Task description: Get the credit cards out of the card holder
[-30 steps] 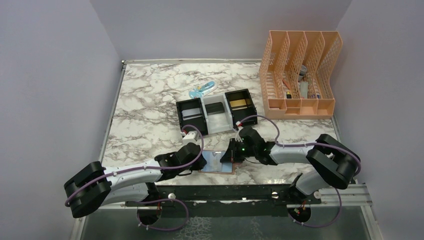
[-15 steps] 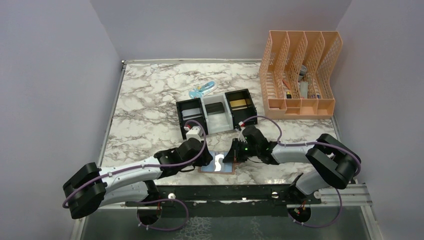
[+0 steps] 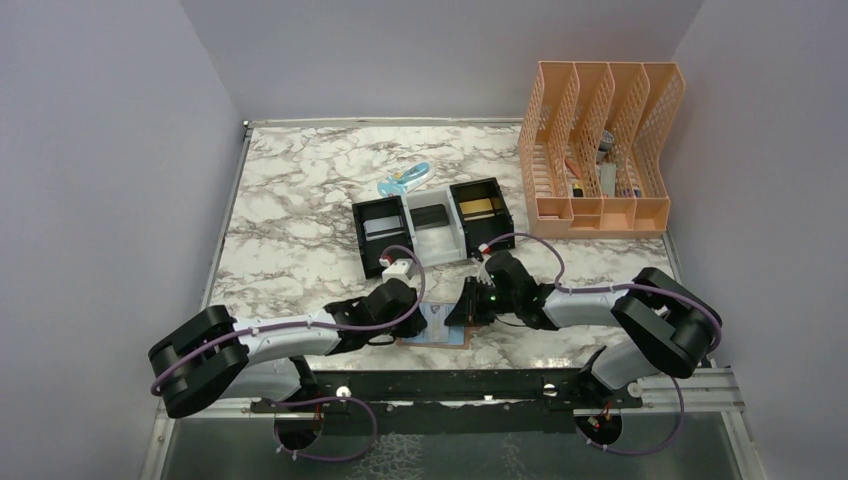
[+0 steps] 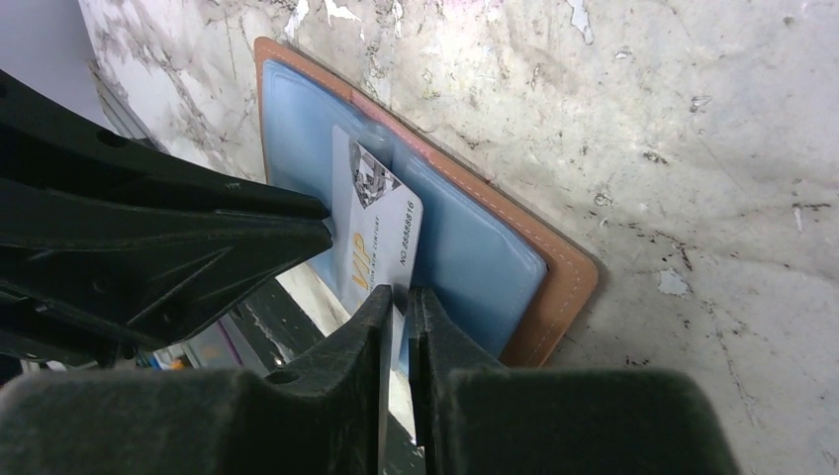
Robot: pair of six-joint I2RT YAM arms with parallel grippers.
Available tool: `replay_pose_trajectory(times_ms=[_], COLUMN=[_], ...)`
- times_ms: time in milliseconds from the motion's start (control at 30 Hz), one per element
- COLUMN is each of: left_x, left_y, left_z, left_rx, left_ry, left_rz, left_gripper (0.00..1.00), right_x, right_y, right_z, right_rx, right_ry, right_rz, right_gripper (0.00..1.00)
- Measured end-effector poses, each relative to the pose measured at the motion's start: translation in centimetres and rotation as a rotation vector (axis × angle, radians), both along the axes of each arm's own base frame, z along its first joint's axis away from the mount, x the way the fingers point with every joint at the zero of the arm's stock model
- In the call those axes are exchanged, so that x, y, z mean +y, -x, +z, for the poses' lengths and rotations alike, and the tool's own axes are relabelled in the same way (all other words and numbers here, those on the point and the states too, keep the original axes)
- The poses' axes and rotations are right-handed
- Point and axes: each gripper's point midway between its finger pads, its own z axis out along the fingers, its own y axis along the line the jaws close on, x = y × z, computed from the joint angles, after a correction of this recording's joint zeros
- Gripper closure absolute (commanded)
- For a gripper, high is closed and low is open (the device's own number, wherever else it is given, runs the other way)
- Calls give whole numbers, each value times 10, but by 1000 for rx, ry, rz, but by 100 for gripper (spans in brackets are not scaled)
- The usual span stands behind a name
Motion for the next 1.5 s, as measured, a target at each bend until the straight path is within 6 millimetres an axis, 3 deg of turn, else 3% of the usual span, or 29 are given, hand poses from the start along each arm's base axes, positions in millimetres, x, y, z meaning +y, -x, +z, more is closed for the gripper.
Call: replay_pose_trajectory(times_ms=[100, 267, 667, 900, 1333, 1500], left_x=[-4, -5, -5, -2, 20, 30], left_y=[-2, -3, -2, -1, 4, -3], left_z=[-1, -2, -2, -1, 10, 30], left_rx=[-1, 2, 5, 4, -22, -76], left_ry=[10, 14, 22, 24, -13, -59], left_rz=[3, 9, 18, 21, 31, 39], left_gripper=[82, 83, 83, 82, 53, 27], right_x=[1, 5, 9, 5, -17, -18], right_y=[0, -2, 5, 1, -20, -23], right_z=[0, 0, 2, 16, 53, 69], right_rx=[11, 24, 38, -17, -263, -372], right_ry=[-4, -29, -112, -112, -70, -89], right_rz=[-10, -23, -23, -30, -67, -29], right_gripper=[79, 79, 98, 99, 99, 99])
